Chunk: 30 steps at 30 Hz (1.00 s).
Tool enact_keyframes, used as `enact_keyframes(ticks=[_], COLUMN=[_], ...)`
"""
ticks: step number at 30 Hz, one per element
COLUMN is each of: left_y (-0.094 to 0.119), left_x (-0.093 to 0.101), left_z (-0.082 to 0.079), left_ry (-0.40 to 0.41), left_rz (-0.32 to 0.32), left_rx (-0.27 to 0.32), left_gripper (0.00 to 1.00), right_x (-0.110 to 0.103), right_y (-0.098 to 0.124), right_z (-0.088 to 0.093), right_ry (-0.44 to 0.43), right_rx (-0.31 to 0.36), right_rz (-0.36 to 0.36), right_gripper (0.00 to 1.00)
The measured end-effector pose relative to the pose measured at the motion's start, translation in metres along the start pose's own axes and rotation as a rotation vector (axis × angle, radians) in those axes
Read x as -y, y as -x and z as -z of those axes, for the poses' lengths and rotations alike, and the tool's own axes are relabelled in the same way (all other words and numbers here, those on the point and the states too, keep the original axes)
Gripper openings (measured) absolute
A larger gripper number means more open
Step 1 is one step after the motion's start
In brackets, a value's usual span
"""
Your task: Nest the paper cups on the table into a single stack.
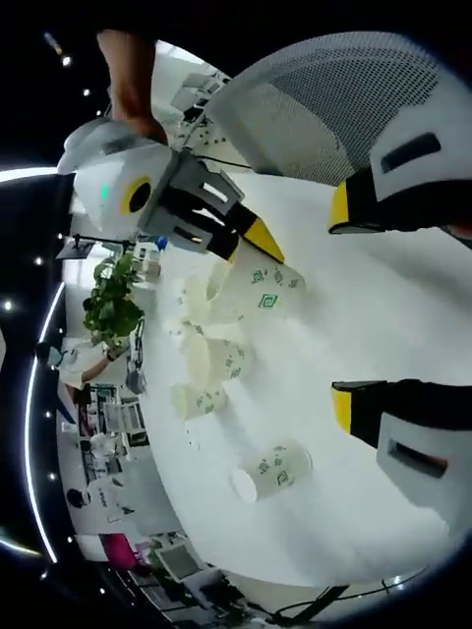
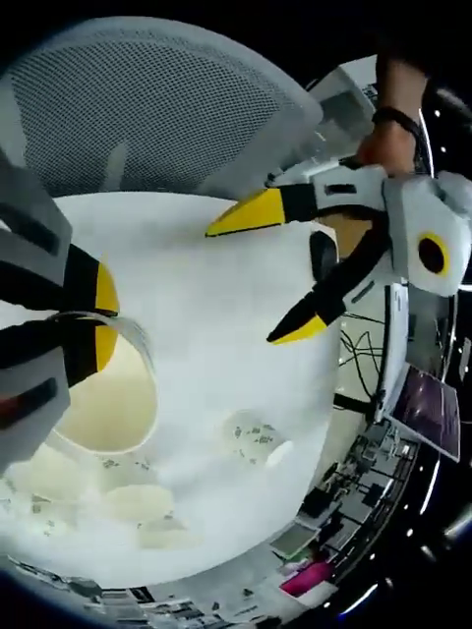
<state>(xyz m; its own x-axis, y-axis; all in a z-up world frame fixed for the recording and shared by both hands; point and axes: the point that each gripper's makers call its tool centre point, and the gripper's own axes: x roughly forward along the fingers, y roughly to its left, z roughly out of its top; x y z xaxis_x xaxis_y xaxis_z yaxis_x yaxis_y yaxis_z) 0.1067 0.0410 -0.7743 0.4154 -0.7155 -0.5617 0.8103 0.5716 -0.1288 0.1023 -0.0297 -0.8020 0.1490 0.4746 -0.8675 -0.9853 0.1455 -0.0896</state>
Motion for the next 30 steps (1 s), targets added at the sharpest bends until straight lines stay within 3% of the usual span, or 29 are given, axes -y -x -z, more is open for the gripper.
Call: enact_keyframes(ticks=[4, 13, 30], left_y=[0.002, 0.005, 0.013], left_x=[0.001, 0.0, -0.007], left_z=[0.001, 0.001, -0.013], left_ry=[0.011, 0.037, 0.102], left_rz=[-0.006, -0.023, -0.086], left_rx=[0.006, 0.025, 0.09], left_gripper=[0.58, 0.59, 0.63], right_x=[0.006, 0.012, 0.008], right_y=[-0.003, -0.013, -0.022], right_z=[-0.002, 0.01, 0.011], right_ry=[-0.009, 0.087, 0.13], right_rx=[-0.006, -0.126, -0.169], right_rz=[-0.009, -0.039, -0.085], right_gripper=[0.0, 0.0, 0.0])
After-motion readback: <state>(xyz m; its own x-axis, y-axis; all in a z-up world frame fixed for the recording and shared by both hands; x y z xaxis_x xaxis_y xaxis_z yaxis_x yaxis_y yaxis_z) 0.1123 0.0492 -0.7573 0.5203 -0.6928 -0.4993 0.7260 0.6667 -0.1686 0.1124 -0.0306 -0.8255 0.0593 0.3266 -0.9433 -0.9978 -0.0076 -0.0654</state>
